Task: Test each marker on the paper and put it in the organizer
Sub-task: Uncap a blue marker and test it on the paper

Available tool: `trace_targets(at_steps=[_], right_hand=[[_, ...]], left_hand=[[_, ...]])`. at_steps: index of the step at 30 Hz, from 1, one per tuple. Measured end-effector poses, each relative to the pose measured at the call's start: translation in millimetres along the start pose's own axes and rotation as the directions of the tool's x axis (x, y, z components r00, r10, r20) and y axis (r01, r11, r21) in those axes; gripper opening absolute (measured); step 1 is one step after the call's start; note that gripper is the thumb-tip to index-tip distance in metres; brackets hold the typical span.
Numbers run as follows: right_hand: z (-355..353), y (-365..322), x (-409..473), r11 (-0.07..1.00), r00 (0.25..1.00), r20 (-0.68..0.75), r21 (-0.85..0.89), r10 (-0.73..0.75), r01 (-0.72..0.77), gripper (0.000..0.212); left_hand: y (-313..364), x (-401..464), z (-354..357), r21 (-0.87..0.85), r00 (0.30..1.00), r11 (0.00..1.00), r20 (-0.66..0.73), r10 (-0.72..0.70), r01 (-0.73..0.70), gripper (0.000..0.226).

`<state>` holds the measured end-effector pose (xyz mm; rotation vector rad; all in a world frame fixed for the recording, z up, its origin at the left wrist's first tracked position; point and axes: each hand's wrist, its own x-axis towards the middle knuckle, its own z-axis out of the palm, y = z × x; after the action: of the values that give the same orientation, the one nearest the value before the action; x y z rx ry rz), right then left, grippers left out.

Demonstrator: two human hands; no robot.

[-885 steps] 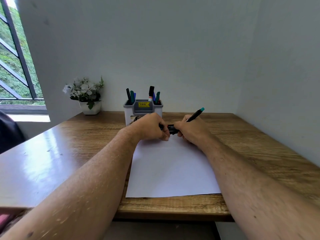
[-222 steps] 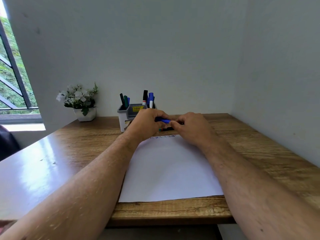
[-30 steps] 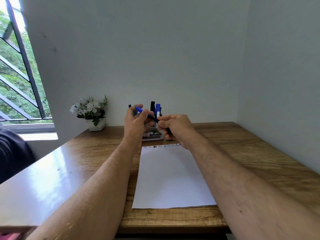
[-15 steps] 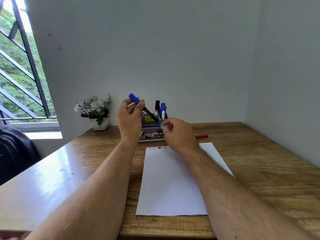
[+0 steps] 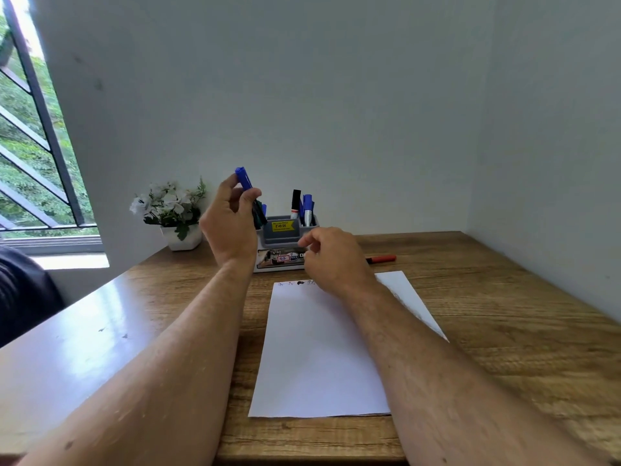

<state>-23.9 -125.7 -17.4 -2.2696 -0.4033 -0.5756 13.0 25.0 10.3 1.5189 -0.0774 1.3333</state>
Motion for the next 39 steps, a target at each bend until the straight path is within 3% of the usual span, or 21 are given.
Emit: trace_targets(at_steps=[3, 7, 16, 25, 31, 39], right_hand=[[-0.2, -0.8, 0.4, 1.000, 1.000, 0.009, -0.008, 0.002, -0.002, 0.030], [1.0, -2.1, 0.6, 1.000, 1.000, 0.010, -0.013, 0.005, -0.005, 0.030], [-0.2, -2.0, -0.2, 0.999, 0.998, 0.040, -0.026, 0.038, -0.037, 0.030], [-4.8, 2.5, -0.1, 0.992, 0.995, 0.018, -0.082, 0.103, -0.101, 0.027], [-15.0, 23.5, 3.2, 0.913, 0.983, -0.096, -0.364, 0.158, -0.182, 0.025], [-4.4, 38.0, 8.4, 0.817, 0.943, 0.174, -0.558, 0.284, -0.143, 0.045]], left_hand=[[0.5, 3.2, 2.3, 0.007, 0.999, 1.000, -0.047, 0.013, -0.013, 0.031], [-1.2, 1.1, 2.8, 0.061, 1.000, 0.998, -0.008, 0.001, 0.000, 0.034], [-6.4, -2.0, 6.6, 0.284, 0.971, 0.942, 0.108, -0.214, 0.176, 0.045], [-8.3, -2.2, 4.9, 0.367, 0.963, 0.918, 0.152, -0.221, 0.152, 0.034], [-9.6, -4.2, 3.9, 0.346, 0.972, 0.930, 0.150, -0.183, 0.122, 0.039], [0.7, -16.2, 14.4, 0.216, 0.962, 0.976, 0.258, -0.093, 0.036, 0.040]])
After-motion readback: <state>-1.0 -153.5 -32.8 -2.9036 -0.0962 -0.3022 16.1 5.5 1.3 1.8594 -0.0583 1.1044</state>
